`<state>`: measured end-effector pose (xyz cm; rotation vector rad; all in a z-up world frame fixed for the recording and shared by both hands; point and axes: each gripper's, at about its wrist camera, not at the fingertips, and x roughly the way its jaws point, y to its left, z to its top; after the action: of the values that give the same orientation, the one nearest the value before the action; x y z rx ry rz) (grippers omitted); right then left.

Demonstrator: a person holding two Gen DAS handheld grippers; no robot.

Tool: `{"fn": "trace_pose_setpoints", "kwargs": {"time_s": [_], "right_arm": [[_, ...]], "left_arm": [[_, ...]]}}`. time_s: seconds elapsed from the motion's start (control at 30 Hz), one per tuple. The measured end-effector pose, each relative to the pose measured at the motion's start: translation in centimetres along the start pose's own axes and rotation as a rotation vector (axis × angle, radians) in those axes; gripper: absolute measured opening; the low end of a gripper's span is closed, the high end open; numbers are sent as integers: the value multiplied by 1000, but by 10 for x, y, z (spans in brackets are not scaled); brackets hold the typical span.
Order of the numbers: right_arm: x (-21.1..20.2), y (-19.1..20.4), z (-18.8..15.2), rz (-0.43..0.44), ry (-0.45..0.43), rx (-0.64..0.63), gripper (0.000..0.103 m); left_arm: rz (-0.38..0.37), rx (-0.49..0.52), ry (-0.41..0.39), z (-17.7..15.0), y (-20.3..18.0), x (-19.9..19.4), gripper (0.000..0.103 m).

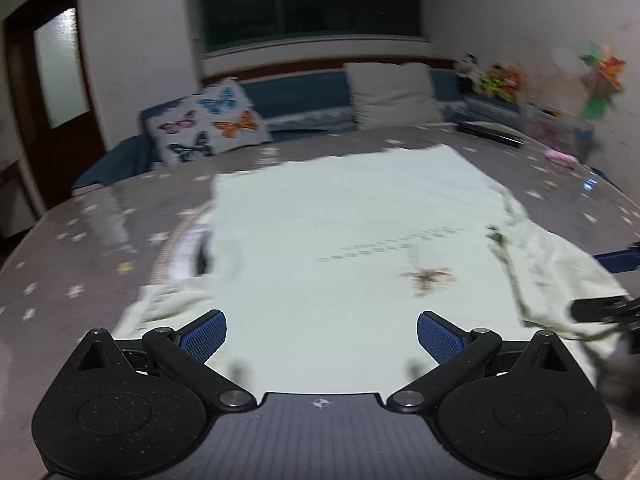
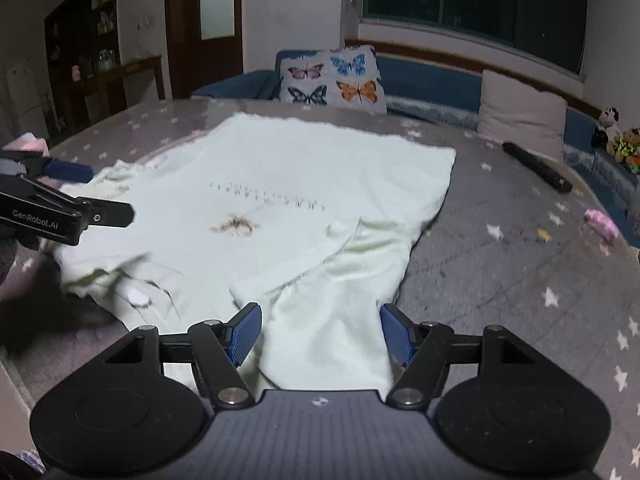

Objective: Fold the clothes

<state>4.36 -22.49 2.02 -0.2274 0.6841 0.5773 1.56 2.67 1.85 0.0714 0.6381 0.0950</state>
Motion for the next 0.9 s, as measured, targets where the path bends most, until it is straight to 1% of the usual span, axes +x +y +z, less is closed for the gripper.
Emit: {"fn": "trace_pose_setpoints", "kwargs": {"time_s": [0.1, 0.2, 0.27, 0.33, 0.5, 0.63, 0.7, 0.73, 0.83, 0.9], "right_arm": [[-6, -2, 5, -7, -24, 0, 67], [-9, -3, 12, -42, -44, -9, 67], [-5, -4, 15, -54, -46, -9, 67], [0, -1, 17, -45, -43, -19, 66], [18, 10, 18, 1, -27, -33, 64], [36, 17, 14, 18, 26, -58, 64], [38, 18, 14, 24, 37, -58, 65], [38, 20, 15, 25, 37, -61, 65], [37, 26, 21, 38, 28, -85, 65], [38, 33, 26, 63, 27, -103, 65]], "left_arm": [[63, -49, 2, -5, 26, -6, 103], [122, -101, 15, -11, 48, -10, 103], [157, -135, 21, -16, 62, -13, 103], [183, -166, 24, -20, 73, -16, 103], [202, -217, 37, -32, 89, -22, 103], [202, -257, 46, -40, 99, -25, 102], [197, -280, 50, -43, 103, -25, 101], [194, -292, 51, -44, 106, -25, 100], [173, -338, 57, -45, 114, -24, 91], [154, -369, 62, -46, 121, -22, 80]]}}
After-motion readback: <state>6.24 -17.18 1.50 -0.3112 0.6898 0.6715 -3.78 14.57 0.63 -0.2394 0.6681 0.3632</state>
